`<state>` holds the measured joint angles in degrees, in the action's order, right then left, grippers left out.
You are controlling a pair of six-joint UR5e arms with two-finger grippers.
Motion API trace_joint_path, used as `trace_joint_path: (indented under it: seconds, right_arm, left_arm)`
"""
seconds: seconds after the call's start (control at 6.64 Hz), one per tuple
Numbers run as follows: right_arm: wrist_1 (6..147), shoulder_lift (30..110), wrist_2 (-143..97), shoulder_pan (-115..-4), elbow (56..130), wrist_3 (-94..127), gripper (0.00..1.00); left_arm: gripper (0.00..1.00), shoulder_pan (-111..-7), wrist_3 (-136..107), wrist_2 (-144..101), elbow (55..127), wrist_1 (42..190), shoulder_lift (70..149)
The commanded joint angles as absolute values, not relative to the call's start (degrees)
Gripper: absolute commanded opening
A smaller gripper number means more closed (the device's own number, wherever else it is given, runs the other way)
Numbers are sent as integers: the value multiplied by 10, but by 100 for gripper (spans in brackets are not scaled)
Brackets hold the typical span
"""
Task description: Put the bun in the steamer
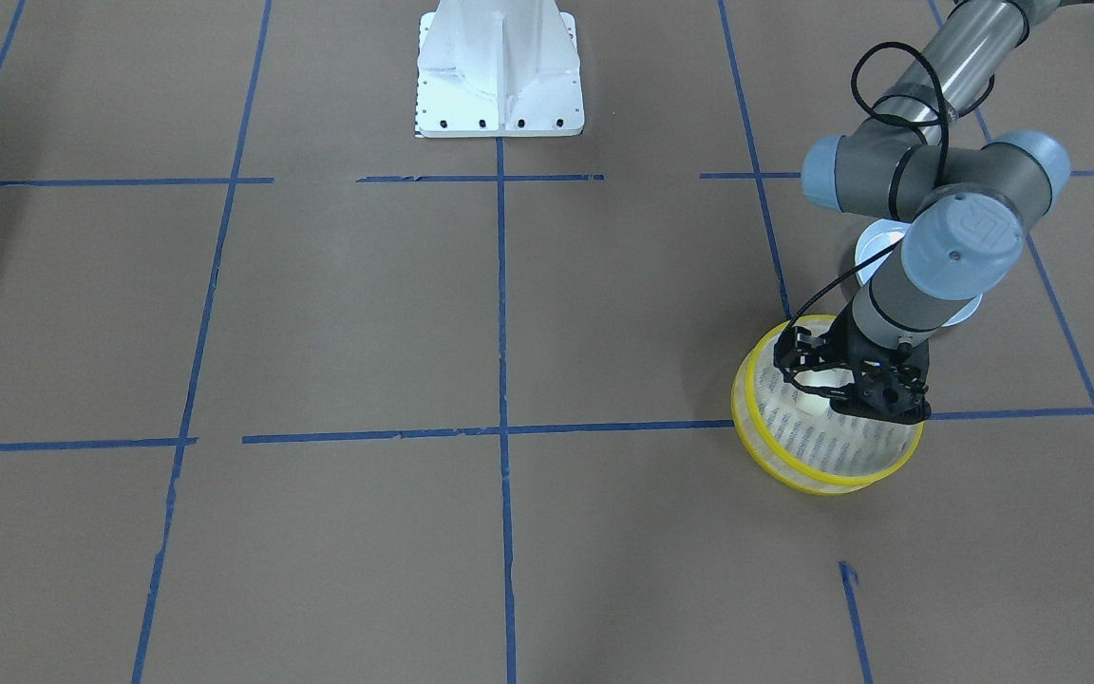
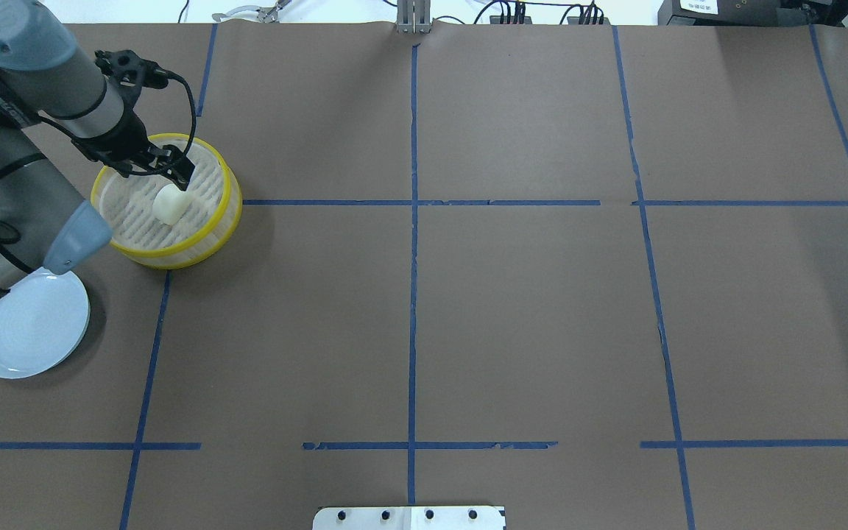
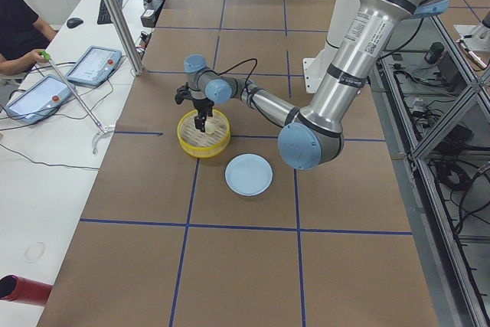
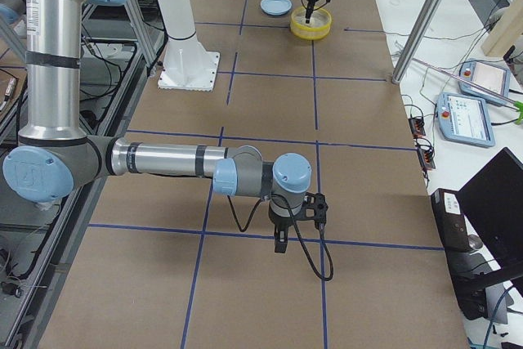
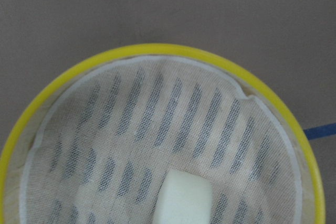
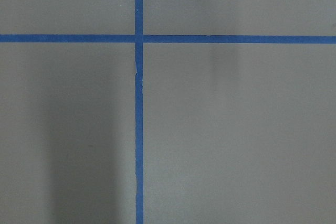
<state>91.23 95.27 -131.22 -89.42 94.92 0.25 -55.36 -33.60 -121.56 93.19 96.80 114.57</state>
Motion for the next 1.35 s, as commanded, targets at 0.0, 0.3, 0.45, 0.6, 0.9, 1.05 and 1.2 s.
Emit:
trace_joint_path:
  seconds: [0.0, 0.3, 0.45, 0.6, 0.9, 1.05, 1.2]
  right_arm:
    - [912, 953, -1312, -894, 949, 3, 100]
    - [912, 953, -1312, -894, 949, 3, 100]
    - [912, 953, -1312, -894, 949, 3, 100]
    - [912, 953, -1312, -895, 949, 3, 100]
    - [912, 953, -1312, -894, 949, 3, 100]
    - [912, 953, -1312, -894, 949, 3, 100]
    - [912, 953, -1312, -895, 949, 3, 100]
  left_arm:
    - [100, -613, -334, -1215, 1017, 963, 1105]
    - [100, -718, -317, -1234, 1027, 946, 1077]
    - [100, -756, -201, -1254, 1026, 919, 1061]
    - [100, -788, -113, -1279, 1017, 903, 1034]
    - [100, -850, -3, -1307, 1012, 906, 954]
    - [100, -872, 57, -1328, 998, 910, 910]
    - [100, -876, 93, -1331, 993, 911, 868]
